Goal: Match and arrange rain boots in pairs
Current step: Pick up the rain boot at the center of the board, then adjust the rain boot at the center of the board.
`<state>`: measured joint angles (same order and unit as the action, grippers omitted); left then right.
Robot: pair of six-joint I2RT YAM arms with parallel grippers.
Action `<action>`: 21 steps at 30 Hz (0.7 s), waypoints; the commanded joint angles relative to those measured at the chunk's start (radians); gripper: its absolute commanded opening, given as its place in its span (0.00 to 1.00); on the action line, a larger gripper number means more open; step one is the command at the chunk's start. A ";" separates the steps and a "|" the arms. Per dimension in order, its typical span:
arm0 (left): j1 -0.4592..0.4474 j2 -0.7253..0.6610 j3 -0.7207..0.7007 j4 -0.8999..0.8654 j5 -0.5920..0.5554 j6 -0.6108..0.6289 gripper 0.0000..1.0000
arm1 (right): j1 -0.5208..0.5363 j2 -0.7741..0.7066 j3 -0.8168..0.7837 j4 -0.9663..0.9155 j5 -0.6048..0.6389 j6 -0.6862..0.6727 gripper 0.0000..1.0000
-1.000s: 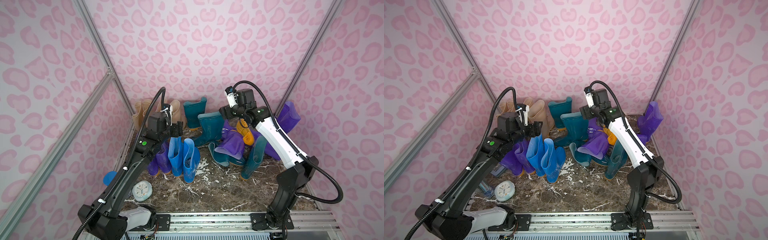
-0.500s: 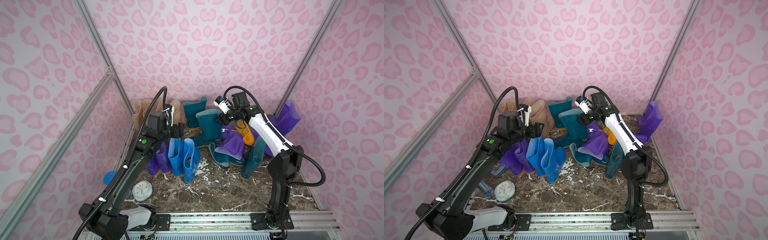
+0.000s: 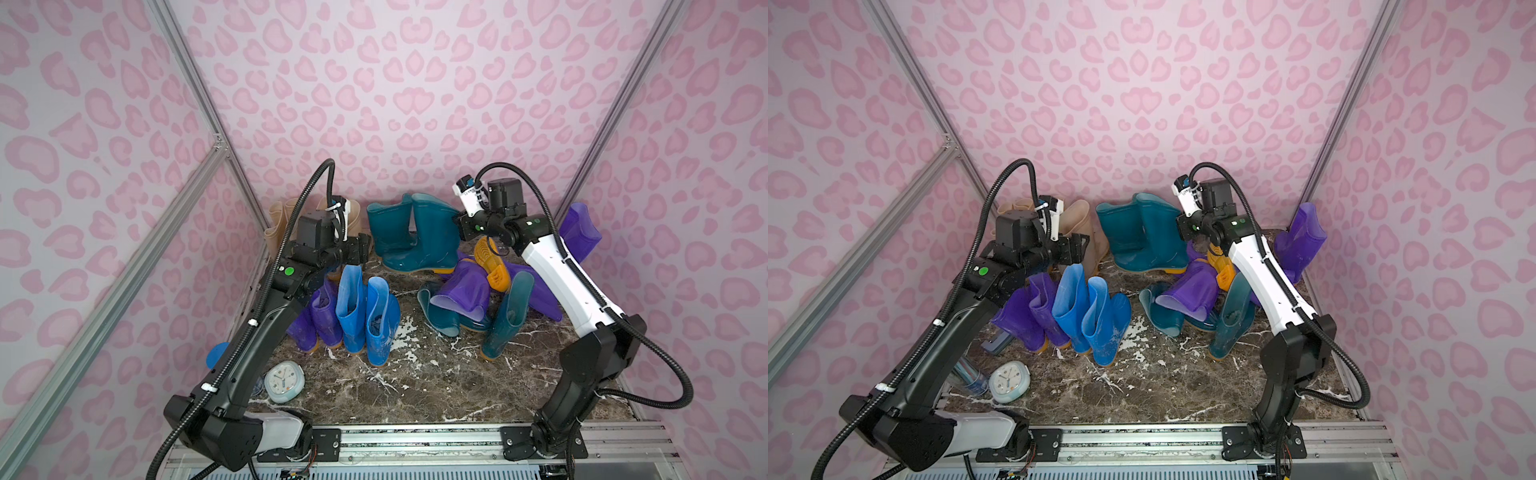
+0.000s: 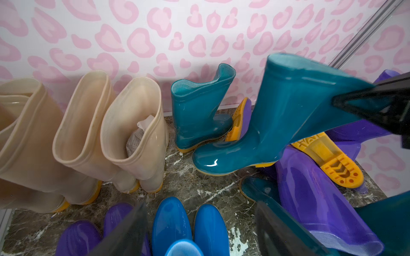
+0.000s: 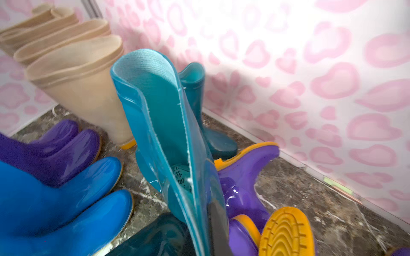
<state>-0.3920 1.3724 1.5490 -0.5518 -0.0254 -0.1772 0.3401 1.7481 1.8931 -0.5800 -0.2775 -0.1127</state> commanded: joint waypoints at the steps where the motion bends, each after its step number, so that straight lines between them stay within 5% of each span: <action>1: 0.001 0.074 0.077 0.010 0.024 0.052 0.79 | -0.011 -0.031 0.000 0.146 0.063 0.094 0.00; 8: 0.008 0.281 0.270 -0.003 0.017 0.160 0.84 | -0.035 -0.075 -0.005 0.166 0.144 0.234 0.00; 21: 0.058 0.677 0.763 -0.181 0.261 0.400 0.90 | -0.073 -0.125 -0.079 0.231 0.107 0.304 0.00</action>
<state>-0.3412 1.9976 2.2433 -0.6609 0.1608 0.1200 0.2718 1.6386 1.8297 -0.4721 -0.1375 0.1623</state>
